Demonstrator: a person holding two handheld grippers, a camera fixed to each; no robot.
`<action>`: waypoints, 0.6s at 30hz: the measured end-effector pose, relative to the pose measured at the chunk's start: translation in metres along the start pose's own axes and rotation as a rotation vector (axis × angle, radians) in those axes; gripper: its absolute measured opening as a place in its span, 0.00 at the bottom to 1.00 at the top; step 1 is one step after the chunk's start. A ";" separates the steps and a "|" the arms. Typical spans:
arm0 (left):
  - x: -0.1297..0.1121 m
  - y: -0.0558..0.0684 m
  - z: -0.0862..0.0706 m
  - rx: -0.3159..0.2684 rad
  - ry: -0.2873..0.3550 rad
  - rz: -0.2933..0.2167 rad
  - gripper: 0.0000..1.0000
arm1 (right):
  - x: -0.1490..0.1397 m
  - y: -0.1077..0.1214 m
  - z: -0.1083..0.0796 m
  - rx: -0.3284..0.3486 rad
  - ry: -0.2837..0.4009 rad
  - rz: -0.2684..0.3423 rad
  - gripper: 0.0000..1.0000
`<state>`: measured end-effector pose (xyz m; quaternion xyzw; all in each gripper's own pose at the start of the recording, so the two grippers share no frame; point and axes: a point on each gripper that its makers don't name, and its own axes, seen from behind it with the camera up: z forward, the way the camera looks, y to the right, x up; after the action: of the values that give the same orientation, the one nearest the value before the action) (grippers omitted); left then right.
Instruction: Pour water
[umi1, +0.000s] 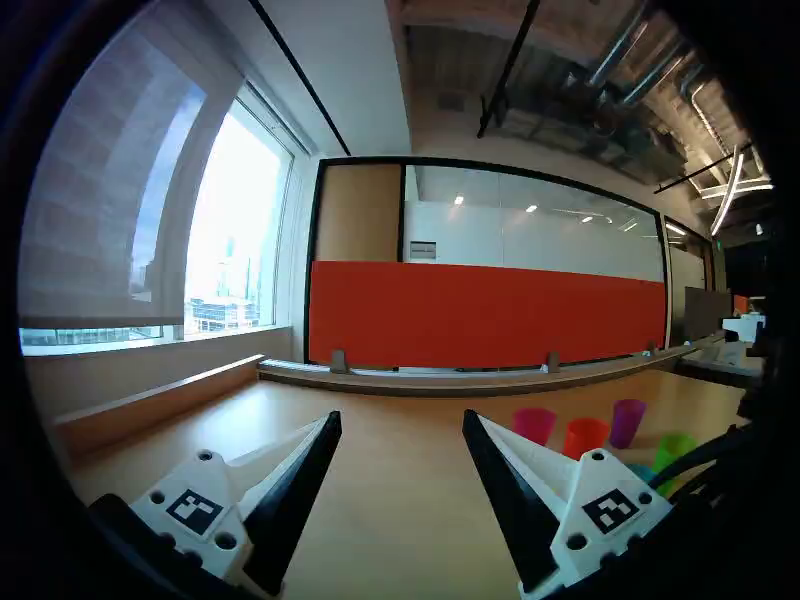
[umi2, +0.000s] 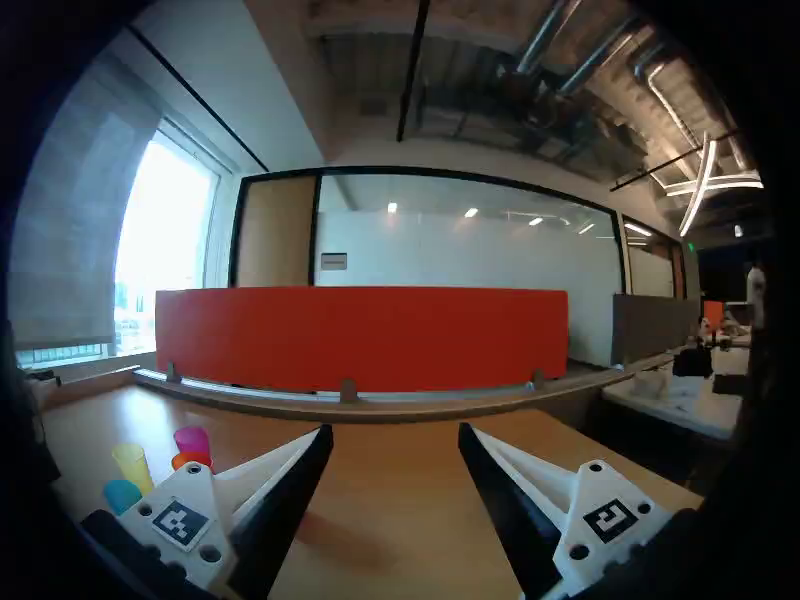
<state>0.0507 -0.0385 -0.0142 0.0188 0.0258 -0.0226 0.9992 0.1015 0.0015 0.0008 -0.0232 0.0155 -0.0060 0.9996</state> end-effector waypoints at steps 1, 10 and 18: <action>-0.002 0.000 0.000 0.003 0.002 0.004 0.89 | 0.001 -0.001 0.000 0.001 0.002 -0.004 0.97; -0.016 0.012 0.001 0.006 0.006 0.008 0.89 | 0.006 -0.004 -0.002 -0.003 0.001 -0.011 0.97; -0.026 0.016 0.002 0.012 0.008 -0.009 0.90 | 0.008 -0.004 -0.003 -0.002 0.008 0.003 0.97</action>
<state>0.0254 -0.0212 -0.0103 0.0248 0.0295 -0.0271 0.9989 0.1089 -0.0029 -0.0024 -0.0242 0.0195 -0.0046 0.9995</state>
